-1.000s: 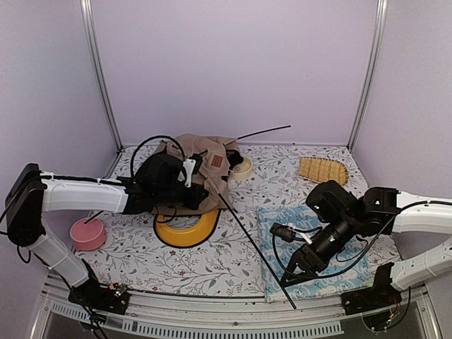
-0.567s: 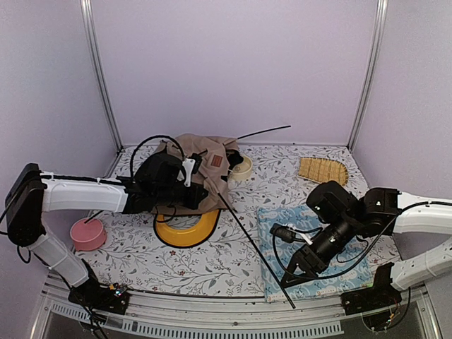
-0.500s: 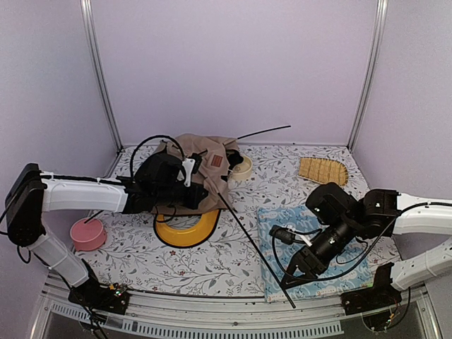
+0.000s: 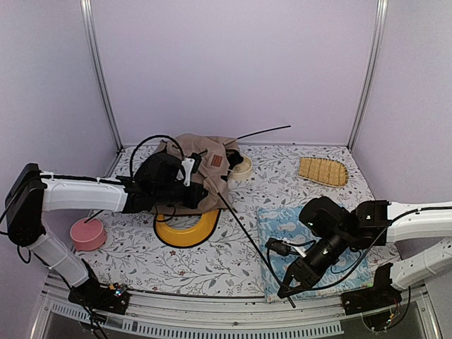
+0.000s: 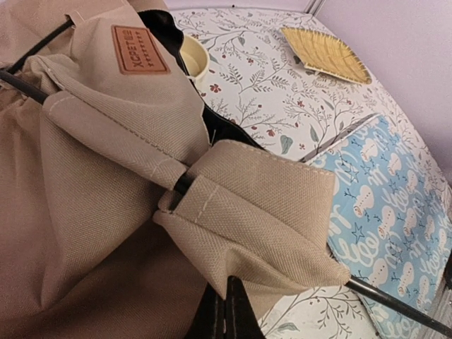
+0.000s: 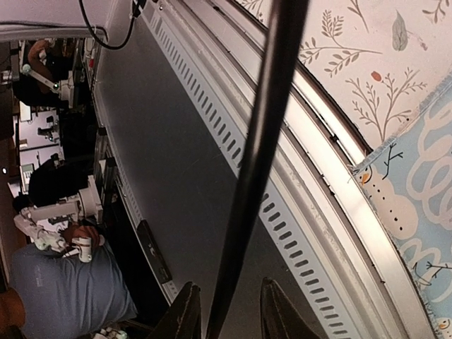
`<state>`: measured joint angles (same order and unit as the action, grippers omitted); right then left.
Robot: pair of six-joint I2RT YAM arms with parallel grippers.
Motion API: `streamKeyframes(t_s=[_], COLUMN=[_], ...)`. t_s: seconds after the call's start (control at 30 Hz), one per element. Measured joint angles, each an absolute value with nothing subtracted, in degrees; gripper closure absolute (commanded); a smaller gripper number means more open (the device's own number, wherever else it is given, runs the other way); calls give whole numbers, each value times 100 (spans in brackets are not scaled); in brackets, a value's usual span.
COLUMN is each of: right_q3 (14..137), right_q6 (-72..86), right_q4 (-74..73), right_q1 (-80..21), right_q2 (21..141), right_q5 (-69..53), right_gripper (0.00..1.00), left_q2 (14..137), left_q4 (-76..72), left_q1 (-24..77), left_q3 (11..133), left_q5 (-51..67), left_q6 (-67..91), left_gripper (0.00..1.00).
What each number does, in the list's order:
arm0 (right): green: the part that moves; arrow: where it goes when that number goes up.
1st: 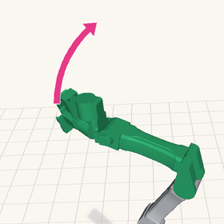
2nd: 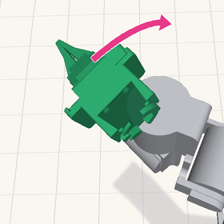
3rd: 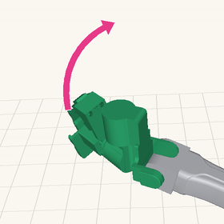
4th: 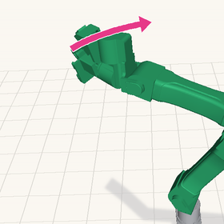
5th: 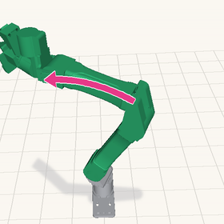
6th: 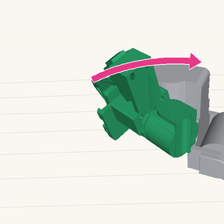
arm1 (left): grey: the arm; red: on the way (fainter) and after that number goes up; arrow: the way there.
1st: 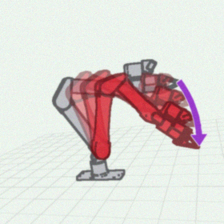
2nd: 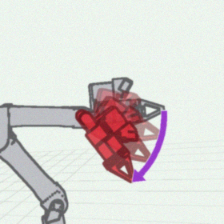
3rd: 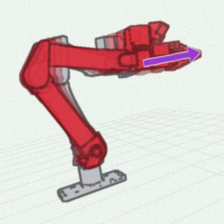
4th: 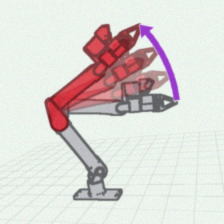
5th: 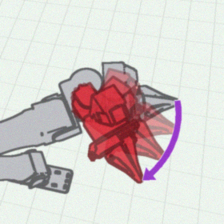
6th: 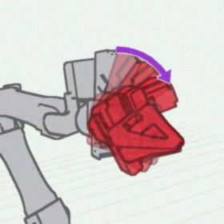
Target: Set up the pet tent
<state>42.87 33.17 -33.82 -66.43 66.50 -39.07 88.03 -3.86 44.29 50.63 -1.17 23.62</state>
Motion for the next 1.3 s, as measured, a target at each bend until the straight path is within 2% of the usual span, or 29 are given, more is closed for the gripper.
streamKeyframes(t_s=[0.13,0.17,0.8,0.87,1.03,1.3], right_q3=[4287,4287,5207,5304,5658,6053], right_q6=[3347,3367,3037,2993,2891,2877], right_q4=[-3308,-3299,-2816,-2735,-2567,-2342], right_q1=[-6646,-6650,-6681,-6681,-6657,-6493], right_q2=[6650,6650,7461,7518,7666,7968], right_q5=[-3889,-3876,-3081,-3015,-2838,-2574], right_gripper=[97,100,100,100,100,100], left_q2=[8803,8803,8165,8036,7662,6928], left_q4=[-386,-386,-604,-589,-510,-384], left_q1=[4416,4416,4313,4313,4309,4305], left_q3=[5063,5063,4899,4899,4899,4899], left_q5=[-91,-86,58,-51,-331,-692], left_q6=[2362,2359,2062,2062,2154,2397], left_gripper=[100,100,100,96,77,63])
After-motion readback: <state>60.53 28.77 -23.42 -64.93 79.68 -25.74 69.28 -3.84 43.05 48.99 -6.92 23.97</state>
